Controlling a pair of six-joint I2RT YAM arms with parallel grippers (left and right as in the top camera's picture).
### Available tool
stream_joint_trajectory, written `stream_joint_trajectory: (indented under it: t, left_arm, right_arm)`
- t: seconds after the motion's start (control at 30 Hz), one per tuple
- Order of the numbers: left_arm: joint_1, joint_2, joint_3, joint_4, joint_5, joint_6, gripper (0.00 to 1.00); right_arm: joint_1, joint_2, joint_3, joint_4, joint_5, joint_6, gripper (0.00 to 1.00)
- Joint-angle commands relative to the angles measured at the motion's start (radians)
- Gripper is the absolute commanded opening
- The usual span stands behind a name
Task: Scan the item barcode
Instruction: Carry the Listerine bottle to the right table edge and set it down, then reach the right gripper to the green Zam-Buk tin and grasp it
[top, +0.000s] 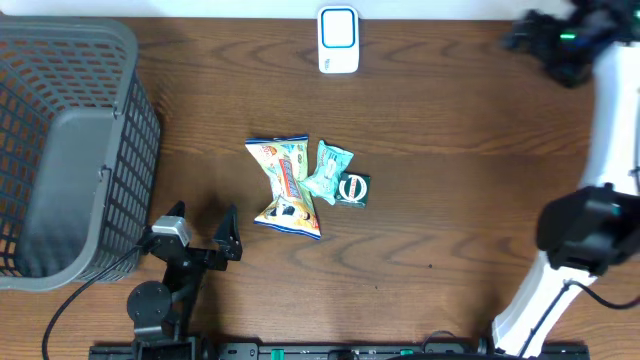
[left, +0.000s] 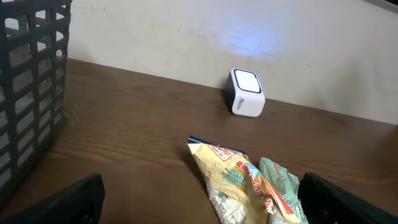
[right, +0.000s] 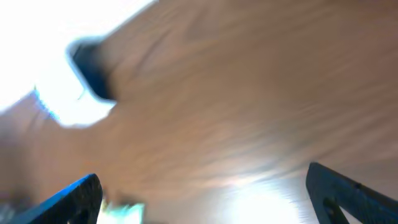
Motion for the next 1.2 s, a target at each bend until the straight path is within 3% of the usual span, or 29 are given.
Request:
stream_joint_trajectory:
  t: [0.0, 0.2, 0.3, 0.37, 0.43, 0.57, 0.63, 0.93, 1.17]
  left_arm:
    - [-0.003, -0.007, -0.019, -0.032, 0.009, 0.002, 0.98]
    - [-0.003, -0.007, -0.019, -0.032, 0.009, 0.002, 0.98]
    - [-0.003, -0.007, -0.019, -0.032, 0.009, 0.002, 0.98]
    - [-0.003, -0.007, -0.019, -0.032, 0.009, 0.002, 0.98]
    - [-0.003, -0.007, -0.019, -0.032, 0.009, 0.002, 0.98]
    - [-0.003, -0.007, -0.019, -0.032, 0.009, 0.002, 0.98]
    - [-0.003, -0.007, -0.019, -0.032, 0.009, 0.002, 0.98]
    - [-0.003, -0.007, -0.019, -0.032, 0.009, 0.002, 0.98]
    - [-0.003, -0.007, -0.019, -0.032, 0.009, 0.002, 0.98]
  right_arm:
    - [0.153, 0.018, -0.035, -0.06, -0.082, -0.015, 0.99]
    - [0.415, 0.018, -0.153, -0.094, -0.002, -0.05, 0.99]
    - [0.563, 0.018, -0.259, -0.051, 0.167, -0.041, 0.85]
    - [0.629, 0.018, -0.32, -0.023, 0.268, -0.012, 0.68]
    - [0.676, 0.018, -0.367, -0.01, 0.333, 0.016, 0.61]
    - [0.748, 0.018, -0.446, 0.027, 0.372, 0.034, 0.74]
    - [0.77, 0.018, -0.487, 0.063, 0.396, 0.06, 0.75]
    - [0.787, 0.018, -0.669, 0.216, 0.512, 0.183, 0.68]
    - [0.787, 0.018, -0.717, 0.271, 0.51, 0.197, 0.71]
